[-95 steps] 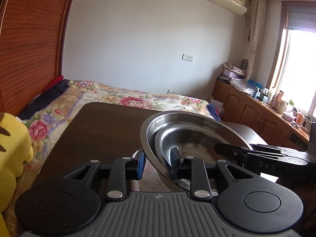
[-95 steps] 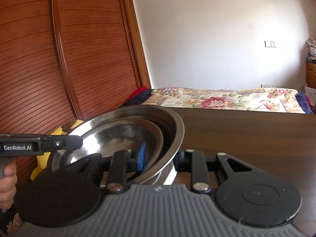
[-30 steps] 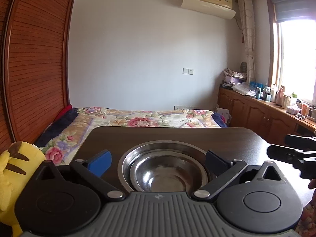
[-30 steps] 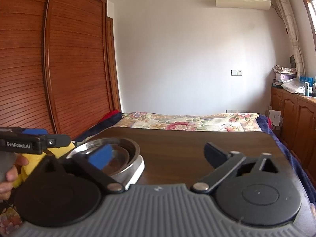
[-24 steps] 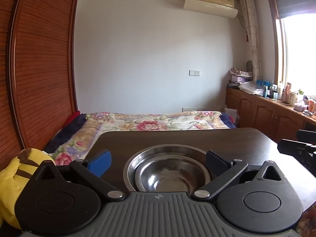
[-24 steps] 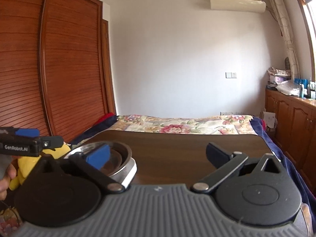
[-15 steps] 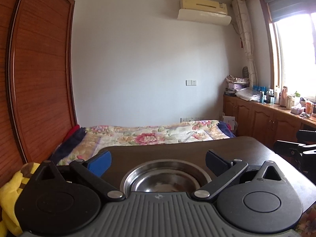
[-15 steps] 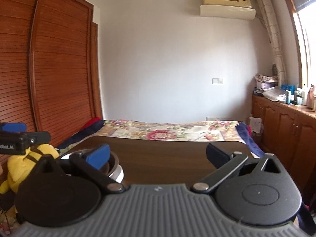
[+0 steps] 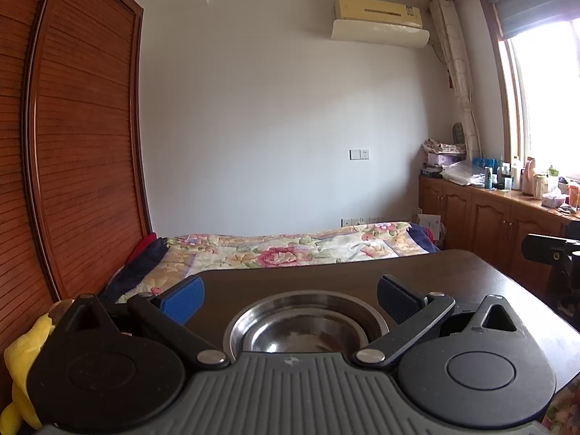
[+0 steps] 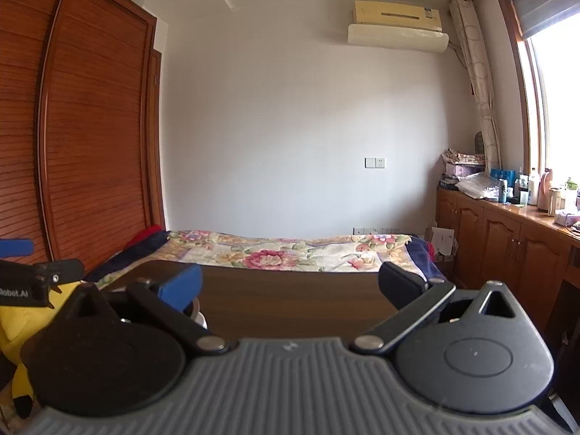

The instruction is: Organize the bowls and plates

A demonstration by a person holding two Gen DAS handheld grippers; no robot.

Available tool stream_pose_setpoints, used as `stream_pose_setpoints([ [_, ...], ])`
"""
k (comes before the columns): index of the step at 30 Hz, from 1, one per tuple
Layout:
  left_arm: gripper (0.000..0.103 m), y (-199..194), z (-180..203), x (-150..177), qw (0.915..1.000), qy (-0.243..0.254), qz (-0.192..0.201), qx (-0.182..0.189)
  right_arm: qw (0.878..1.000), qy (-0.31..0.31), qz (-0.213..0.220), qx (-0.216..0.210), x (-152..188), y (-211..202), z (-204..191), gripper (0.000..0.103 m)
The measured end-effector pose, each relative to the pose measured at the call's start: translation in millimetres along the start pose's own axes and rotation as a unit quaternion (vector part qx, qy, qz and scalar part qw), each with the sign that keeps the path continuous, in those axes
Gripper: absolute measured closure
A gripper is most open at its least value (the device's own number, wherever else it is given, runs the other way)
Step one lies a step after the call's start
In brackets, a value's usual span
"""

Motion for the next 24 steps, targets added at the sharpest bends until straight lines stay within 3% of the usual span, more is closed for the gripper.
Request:
stream_pose_setpoints([
  [15, 0.000, 12, -1, 40, 0.9996, -0.012, -0.027, 0.001, 1.000, 0.016, -0.014, 0.023, 41, 6, 3, 0.000],
  [24, 0.000, 16, 0, 47, 0.9993, -0.012, -0.035, -0.001, 0.999, 0.012, -0.029, 0.026, 51, 8, -2, 0.000],
])
Point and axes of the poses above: each gripper's, at about its wrist camera, not at the fingertips, and y roughly the way its jaws point, z to its right, x to its underside, the point moved 7 cm from there along y, roughly the way its jaws point, and after that the axes turned 2 degrees about -y, right-handed, at the moved point
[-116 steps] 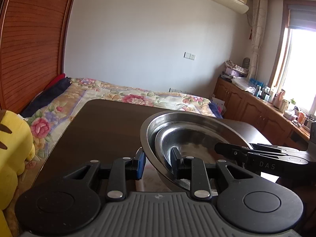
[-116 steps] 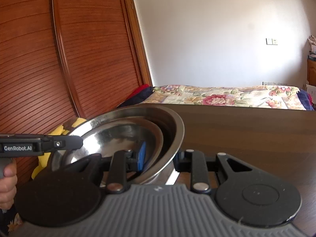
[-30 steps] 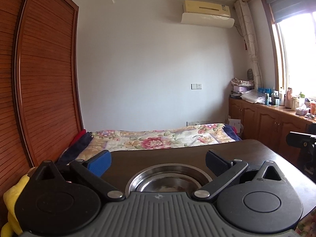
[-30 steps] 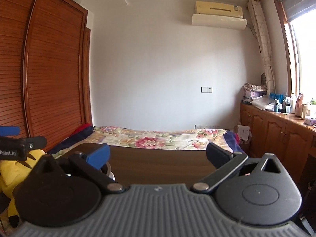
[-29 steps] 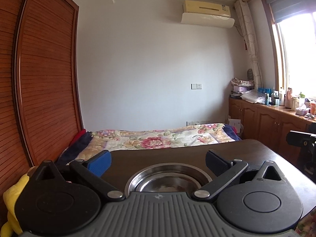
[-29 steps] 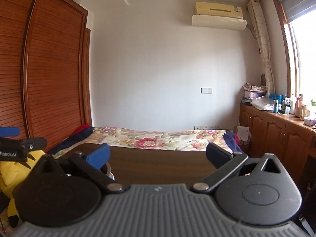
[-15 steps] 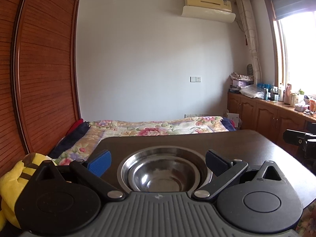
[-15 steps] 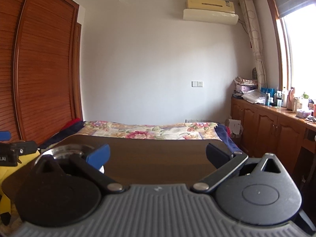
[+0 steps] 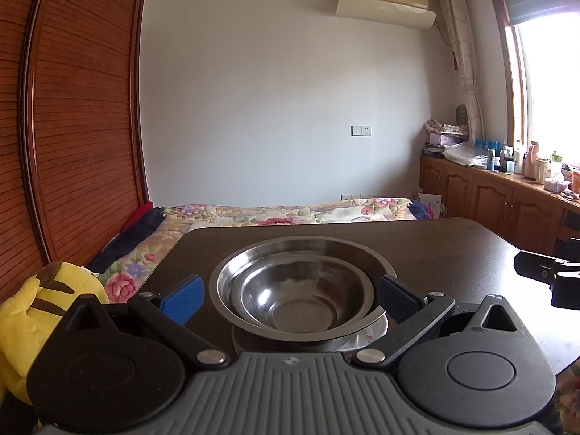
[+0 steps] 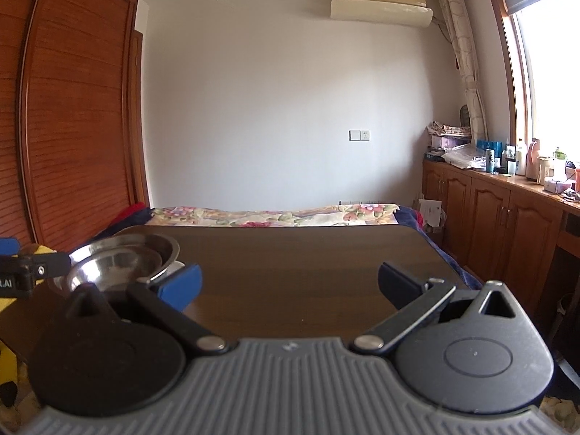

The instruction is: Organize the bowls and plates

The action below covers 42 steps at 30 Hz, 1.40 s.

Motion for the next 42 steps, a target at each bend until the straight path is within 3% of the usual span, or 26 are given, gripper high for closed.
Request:
stream_pose_setpoints([
  [42, 0.000, 0.0, -1.1, 0.6, 1.0000, 0.000, 0.000, 0.000, 1.000, 0.003, -0.002, -0.003, 0.8, 3.2, 3.1, 0.000],
])
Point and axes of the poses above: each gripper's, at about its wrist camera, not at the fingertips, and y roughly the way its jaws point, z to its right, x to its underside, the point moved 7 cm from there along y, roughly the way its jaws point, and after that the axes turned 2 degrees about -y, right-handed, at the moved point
